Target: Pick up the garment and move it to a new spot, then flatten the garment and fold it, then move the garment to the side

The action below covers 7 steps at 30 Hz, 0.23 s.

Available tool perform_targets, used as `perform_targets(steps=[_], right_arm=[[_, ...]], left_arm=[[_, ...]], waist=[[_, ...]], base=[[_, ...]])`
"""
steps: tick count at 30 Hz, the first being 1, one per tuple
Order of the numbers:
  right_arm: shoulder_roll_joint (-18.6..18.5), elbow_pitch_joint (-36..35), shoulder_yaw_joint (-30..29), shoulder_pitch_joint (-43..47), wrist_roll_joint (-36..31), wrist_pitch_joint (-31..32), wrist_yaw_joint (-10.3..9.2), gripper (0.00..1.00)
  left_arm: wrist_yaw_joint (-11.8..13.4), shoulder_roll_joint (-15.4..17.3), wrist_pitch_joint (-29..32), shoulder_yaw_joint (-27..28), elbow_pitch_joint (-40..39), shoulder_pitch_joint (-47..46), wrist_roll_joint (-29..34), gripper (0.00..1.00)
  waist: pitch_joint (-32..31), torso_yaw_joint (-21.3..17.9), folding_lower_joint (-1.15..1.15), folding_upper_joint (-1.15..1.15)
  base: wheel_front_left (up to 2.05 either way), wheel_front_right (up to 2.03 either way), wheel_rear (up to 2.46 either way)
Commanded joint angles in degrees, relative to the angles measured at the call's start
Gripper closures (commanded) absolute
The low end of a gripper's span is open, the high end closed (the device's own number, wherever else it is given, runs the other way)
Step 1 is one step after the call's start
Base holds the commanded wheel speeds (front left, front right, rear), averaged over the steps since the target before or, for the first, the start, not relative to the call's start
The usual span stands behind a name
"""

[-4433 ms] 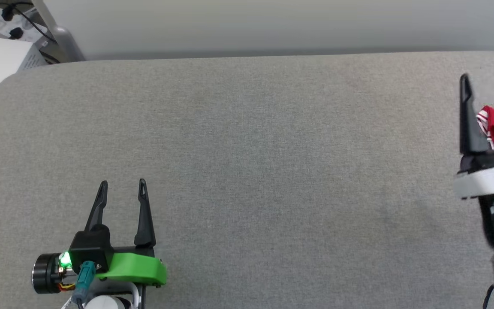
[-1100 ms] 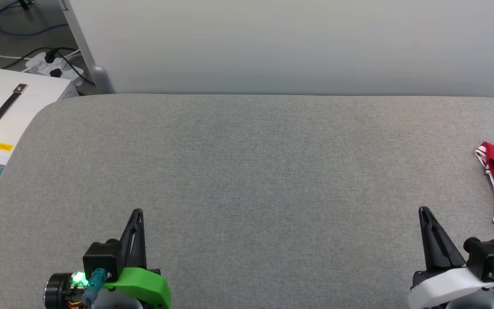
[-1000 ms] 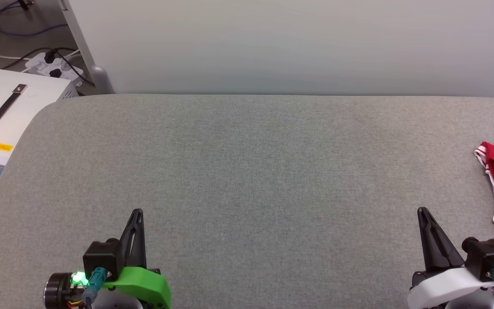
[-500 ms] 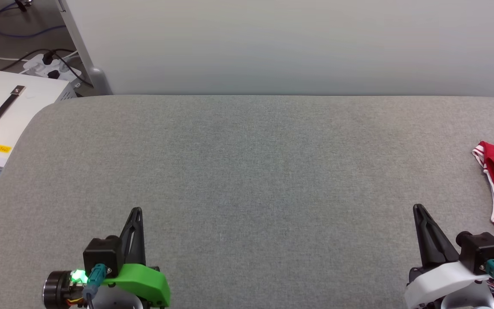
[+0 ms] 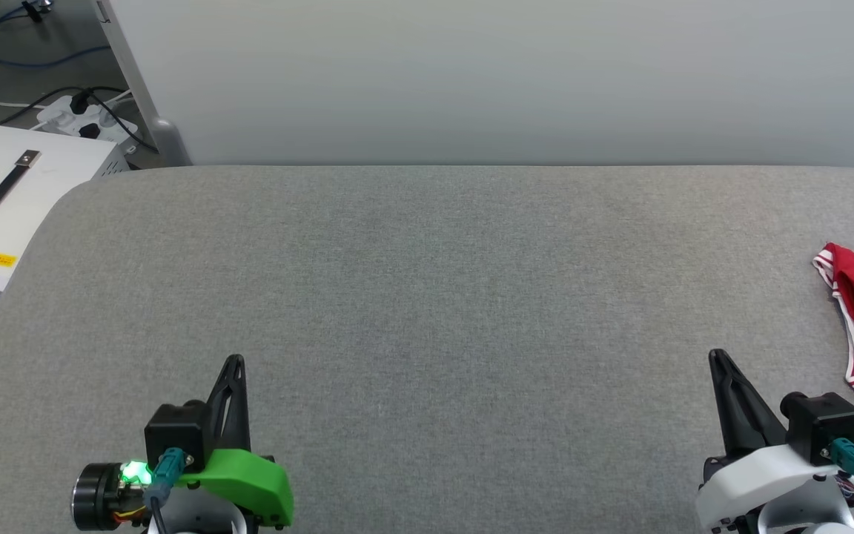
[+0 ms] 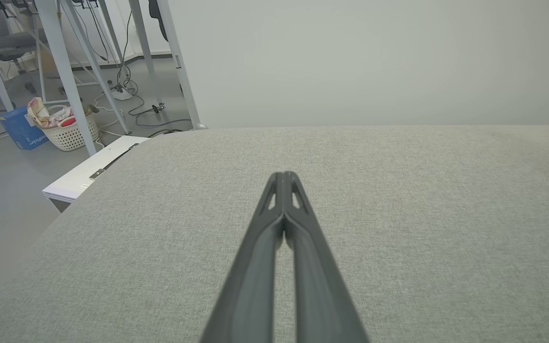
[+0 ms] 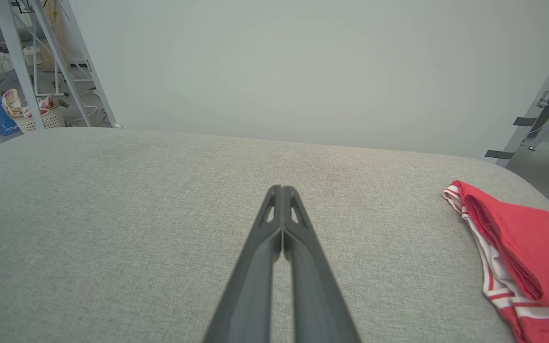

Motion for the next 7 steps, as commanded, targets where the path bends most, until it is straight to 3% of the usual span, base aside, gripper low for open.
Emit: perform_targets(steps=[1,7], right_arm=[[0.22,0.12,0.18,-1.24,-0.74,0.41,-0.04,1.00],[0.28,0.17,0.30,-1.63,-1.28,1.12,-0.04,1.00]], left_arm=[[0.30,-0.29,0.32,0.27,-0.32,-1.16,0.54,1.00],[0.36,-0.33,1.01,0.38,-0.55,-1.30,0.80,1.00]], waist=[[-0.01,-0.03,0.00,0.00],[-0.05,-0.15,0.00,0.00]], base=[[0.00,0.00,0.00],[0.00,0.00,0.00]])
